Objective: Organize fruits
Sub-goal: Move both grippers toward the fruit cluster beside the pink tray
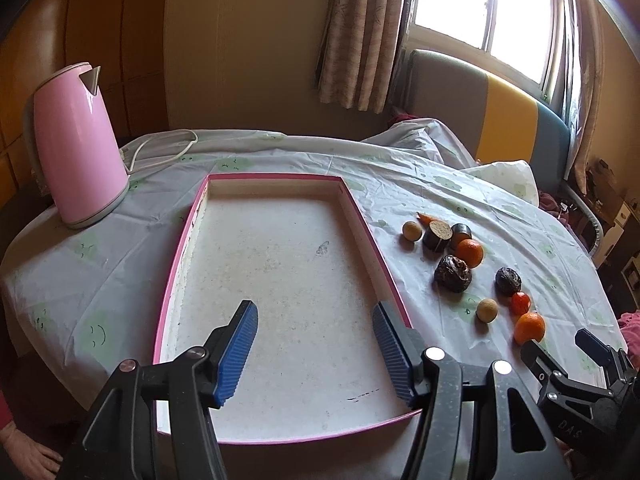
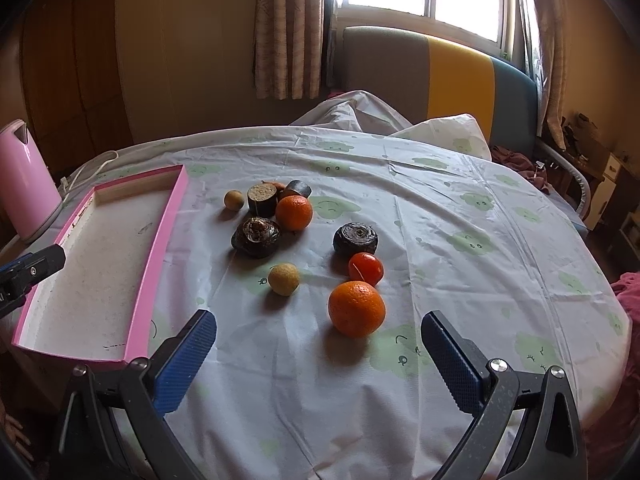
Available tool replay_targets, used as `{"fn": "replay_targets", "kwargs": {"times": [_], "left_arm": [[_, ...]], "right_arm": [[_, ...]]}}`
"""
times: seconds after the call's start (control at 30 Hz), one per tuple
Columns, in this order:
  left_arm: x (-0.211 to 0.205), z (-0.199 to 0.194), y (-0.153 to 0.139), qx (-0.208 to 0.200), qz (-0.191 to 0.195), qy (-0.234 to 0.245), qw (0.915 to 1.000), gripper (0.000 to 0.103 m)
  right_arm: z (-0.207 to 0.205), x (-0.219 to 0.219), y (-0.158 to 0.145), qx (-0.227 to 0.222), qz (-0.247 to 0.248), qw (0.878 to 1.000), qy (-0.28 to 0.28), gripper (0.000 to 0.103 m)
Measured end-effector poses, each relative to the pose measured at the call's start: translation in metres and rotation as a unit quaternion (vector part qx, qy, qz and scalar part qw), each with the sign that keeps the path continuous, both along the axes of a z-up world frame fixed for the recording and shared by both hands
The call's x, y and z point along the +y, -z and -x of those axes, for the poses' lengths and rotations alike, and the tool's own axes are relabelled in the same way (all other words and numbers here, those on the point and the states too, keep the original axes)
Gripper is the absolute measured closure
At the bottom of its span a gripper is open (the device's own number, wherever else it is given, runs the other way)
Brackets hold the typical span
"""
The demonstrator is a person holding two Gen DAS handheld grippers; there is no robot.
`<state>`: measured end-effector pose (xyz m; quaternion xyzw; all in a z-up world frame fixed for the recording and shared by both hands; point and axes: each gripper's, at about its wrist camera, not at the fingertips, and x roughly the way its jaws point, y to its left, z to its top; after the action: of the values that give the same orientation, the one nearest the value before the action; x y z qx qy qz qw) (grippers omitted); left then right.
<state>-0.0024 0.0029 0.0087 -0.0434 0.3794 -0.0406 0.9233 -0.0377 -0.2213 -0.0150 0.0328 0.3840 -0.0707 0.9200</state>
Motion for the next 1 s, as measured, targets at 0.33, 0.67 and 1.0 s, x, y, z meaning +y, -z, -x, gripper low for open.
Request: {"fn": "replay_targets", "kwargs": {"times": [0.33,0.67,1.0], "left_arm": [[-0.006,0.0,0.002,-0.005,-0.005,0.015,0.9999,0.042],[-0.017,-0.002,0.004,-0.002,-0.014,0.032,0.9994,0.042],[-0.031,-0.005,0.009,0.01,-0.013,0.061,0.998,0.039]], "right_arm": [[0.001,-0.008,0.005,0.004,-0.005,1.0,0.006,0.0],[0.002,-0.019,0.009,0.003,-0.021,1.0,0.003,0.006],[0.002,-0.037,0.016,0.003,-0.056,0.998,0.0,0.02]]}}
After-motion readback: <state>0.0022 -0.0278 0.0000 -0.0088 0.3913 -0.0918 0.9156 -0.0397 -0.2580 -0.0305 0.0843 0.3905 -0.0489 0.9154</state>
